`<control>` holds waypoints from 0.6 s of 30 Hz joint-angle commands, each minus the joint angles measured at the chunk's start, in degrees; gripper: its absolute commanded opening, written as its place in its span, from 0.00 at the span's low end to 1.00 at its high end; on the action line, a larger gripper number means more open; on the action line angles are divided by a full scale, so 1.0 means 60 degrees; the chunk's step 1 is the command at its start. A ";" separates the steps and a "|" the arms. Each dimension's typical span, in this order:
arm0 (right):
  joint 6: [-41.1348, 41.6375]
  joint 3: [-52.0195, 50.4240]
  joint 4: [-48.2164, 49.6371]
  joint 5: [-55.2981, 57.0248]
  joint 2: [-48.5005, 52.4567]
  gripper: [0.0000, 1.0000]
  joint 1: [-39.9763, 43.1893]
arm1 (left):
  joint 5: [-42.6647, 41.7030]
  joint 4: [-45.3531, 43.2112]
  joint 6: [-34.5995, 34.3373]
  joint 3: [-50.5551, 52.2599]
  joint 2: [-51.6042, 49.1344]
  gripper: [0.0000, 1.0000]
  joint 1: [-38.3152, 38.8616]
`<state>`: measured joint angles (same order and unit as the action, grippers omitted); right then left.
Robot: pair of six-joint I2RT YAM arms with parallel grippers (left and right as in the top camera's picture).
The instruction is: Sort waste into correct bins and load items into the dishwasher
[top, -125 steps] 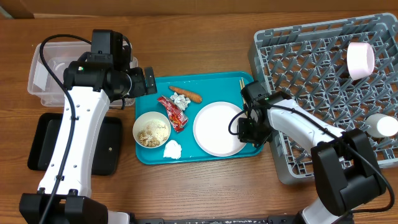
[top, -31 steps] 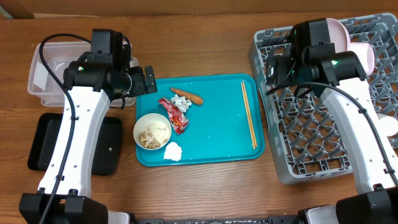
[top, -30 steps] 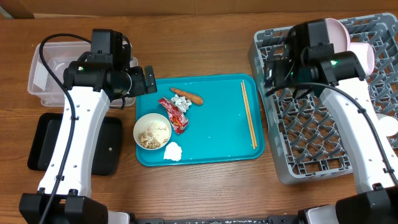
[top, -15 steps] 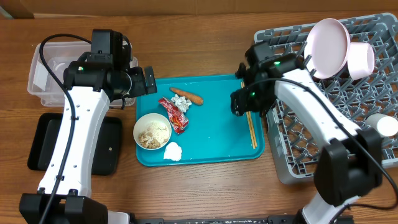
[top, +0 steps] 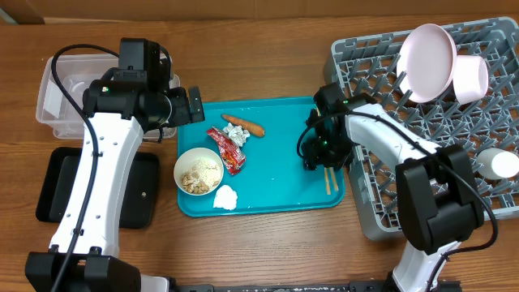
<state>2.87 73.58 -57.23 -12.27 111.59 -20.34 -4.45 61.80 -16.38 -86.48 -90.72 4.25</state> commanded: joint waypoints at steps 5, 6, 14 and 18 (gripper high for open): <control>0.0062 -0.0423 0.0244 -0.0226 0.0069 0.65 -0.0033 | -0.0015 0.0098 -0.0102 -0.0033 0.0211 1.00 -0.0026; 0.0062 -0.0426 0.0251 -0.0222 0.0069 0.64 -0.0033 | -0.0015 0.0098 -0.0102 -0.0033 0.0211 1.00 -0.0026; 0.0066 -0.0433 0.0419 -0.0215 0.0069 0.23 -0.0033 | -0.0011 0.0098 -0.0098 -0.0033 0.0211 1.00 -0.0026; 0.0353 -0.0433 0.0437 -0.0146 0.0069 0.05 -0.0033 | -0.0015 0.0098 -0.0098 -0.0033 0.0211 1.00 -0.0026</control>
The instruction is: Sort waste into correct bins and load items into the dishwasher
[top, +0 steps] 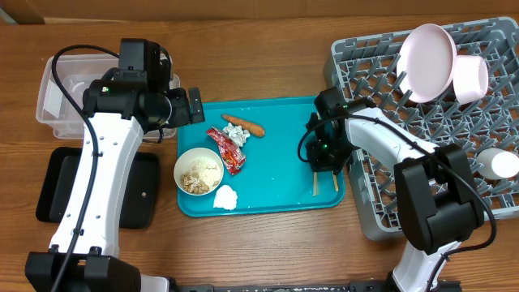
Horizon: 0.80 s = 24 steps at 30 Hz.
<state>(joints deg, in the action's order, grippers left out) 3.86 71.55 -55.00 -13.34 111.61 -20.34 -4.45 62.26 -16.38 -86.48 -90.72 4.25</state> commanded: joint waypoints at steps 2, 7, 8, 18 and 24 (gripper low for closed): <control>0.0226 -0.0095 0.0066 0.0029 0.0066 0.04 -0.0033 | -0.0011 0.0022 -0.0098 -0.0033 0.0211 1.00 -0.0026; 0.0361 -0.0029 -0.0062 0.0033 -0.0109 0.04 -0.0033 | -0.0011 0.0018 -0.0095 -0.0033 0.0211 1.00 -0.0026; 0.0357 0.0076 -0.0171 0.0033 -0.0233 0.04 -0.0033 | -0.0011 0.0018 -0.0095 -0.0033 0.0211 1.00 -0.0026; -0.0342 0.2783 -0.1756 0.0849 -0.2874 0.04 0.0251 | -0.0007 0.0004 -0.0095 -0.0033 0.0211 1.00 -0.0026; -0.0397 0.3071 -0.2189 0.1235 -0.3140 0.08 0.0670 | -0.0011 0.0000 -0.0098 -0.0033 0.0211 1.00 -0.0026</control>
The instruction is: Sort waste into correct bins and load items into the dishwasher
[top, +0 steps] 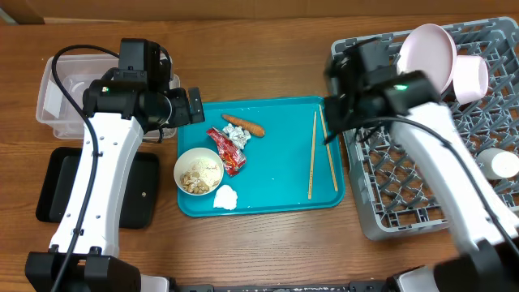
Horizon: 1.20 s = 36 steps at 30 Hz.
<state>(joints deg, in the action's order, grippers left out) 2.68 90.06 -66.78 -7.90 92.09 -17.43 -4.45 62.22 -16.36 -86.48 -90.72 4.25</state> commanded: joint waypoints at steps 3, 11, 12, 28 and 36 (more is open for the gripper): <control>-0.0004 -0.0142 -0.0605 -0.0324 0.0535 0.23 -0.0007 | -0.0011 -0.0051 -0.0106 -0.0033 0.0211 1.00 -0.0026; 0.2415 -0.1351 0.0452 0.0455 0.2109 0.43 -0.1195 | -0.0015 -0.0047 -0.0098 -0.0033 0.0211 1.00 -0.0026; 0.2557 -0.1497 0.0645 0.0452 0.2251 0.43 -0.1228 | -0.0011 -0.0047 -0.0098 -0.0033 0.0211 1.00 -0.0026; 0.3348 -0.2215 0.1872 0.0801 0.3982 0.44 -0.1326 | -0.0299 -0.0047 -0.0102 -0.0033 0.0211 1.00 -0.0026; 0.3355 -0.2215 0.1836 0.0794 0.4193 0.04 -0.1326 | -0.0295 -0.0047 -0.0098 -0.0033 0.0211 1.00 -0.0026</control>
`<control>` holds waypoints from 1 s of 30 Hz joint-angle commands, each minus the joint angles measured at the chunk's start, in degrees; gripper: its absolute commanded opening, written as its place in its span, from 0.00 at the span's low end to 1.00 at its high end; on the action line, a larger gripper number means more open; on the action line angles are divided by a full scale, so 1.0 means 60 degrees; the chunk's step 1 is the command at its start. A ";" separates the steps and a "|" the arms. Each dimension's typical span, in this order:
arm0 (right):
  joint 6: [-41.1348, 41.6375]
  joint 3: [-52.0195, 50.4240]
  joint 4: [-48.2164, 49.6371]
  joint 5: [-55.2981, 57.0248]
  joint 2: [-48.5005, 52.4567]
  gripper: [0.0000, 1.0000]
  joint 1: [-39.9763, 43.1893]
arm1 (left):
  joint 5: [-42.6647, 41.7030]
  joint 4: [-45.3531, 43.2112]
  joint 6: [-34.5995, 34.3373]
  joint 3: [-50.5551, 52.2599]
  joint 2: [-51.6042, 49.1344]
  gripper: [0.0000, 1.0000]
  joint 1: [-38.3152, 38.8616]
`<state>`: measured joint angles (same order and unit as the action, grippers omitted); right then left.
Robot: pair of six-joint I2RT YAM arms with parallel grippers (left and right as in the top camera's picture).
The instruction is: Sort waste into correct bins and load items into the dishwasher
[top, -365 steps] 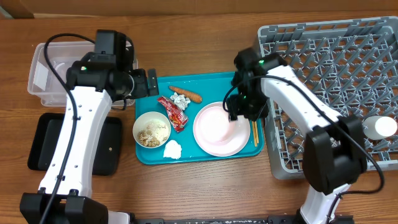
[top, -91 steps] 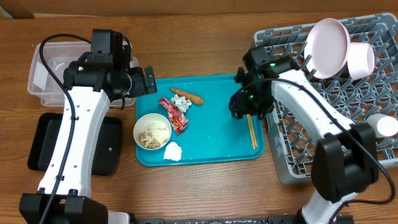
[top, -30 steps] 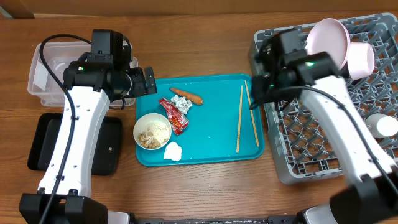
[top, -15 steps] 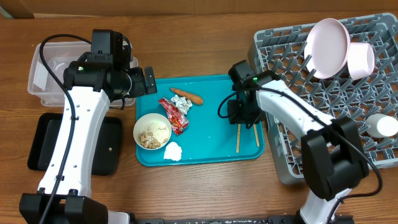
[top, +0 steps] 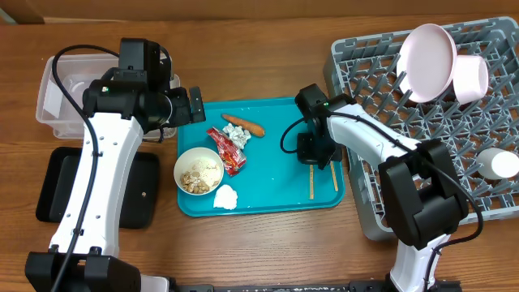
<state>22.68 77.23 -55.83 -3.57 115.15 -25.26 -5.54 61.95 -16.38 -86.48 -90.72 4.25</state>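
On the teal tray [top: 276,182] lie a carrot-like stick [top: 243,126], a crumpled foil bit [top: 237,136], a red wrapper [top: 227,150], a white bowl of food scraps [top: 199,171], a white tissue ball [top: 225,197] and two wooden chopsticks [top: 312,185]. My right gripper [top: 315,152] is low over the chopsticks' upper halves and hides them; its fingers do not show. My left gripper [top: 193,105] hangs by the tray's far left corner, open and holding nothing.
A grey dishwasher rack [top: 389,203] fills the right side, with a pink plate [top: 430,50], a pink cup [top: 472,77] and a white cup [top: 496,165] in it. A clear plastic bin [top: 57,93] and a black bin [top: 57,191] stand at the left.
My right arm was raised high over the rack's near corner, with both chopsticks lying in full view. It is now down on the tray over their upper halves. The left arm is unchanged.
My right gripper was first down on the tray over the chopsticks at its right edge, and stayed there at the following moment. Then it was lifted away, both chopsticks left lying on the tray. Now it is back down over them. The left arm never moved.
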 commanded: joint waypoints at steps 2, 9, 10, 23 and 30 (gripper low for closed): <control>0.0022 -0.0076 -0.0044 0.0076 0.0346 0.04 -0.0022 | -0.0113 -0.0007 -0.0095 -0.0033 0.0211 1.00 -0.0026; -0.0244 0.0452 -0.0750 0.0087 -0.0368 0.04 -0.0022 | -0.0109 -0.0007 -0.0095 -0.0033 0.0211 1.00 -0.0026; -0.0331 0.0608 -0.0889 0.0087 -0.0579 0.04 -0.0022 | -0.0109 -0.0007 -0.0091 -0.0033 0.0211 1.00 -0.0026; -0.4783 0.2623 -0.3428 0.1067 -0.3235 0.04 0.2076 | -0.0109 -0.0007 -0.0087 -0.0033 0.0211 1.00 -0.0026; -0.4790 0.1836 -0.3395 0.0860 -0.2914 0.04 0.2896 | -0.0109 -0.0007 -0.0084 -0.0033 0.0211 1.00 -0.0026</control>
<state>-4.01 90.50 -76.36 1.89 96.75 -8.64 -5.56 61.95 -16.38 -86.48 -90.72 4.25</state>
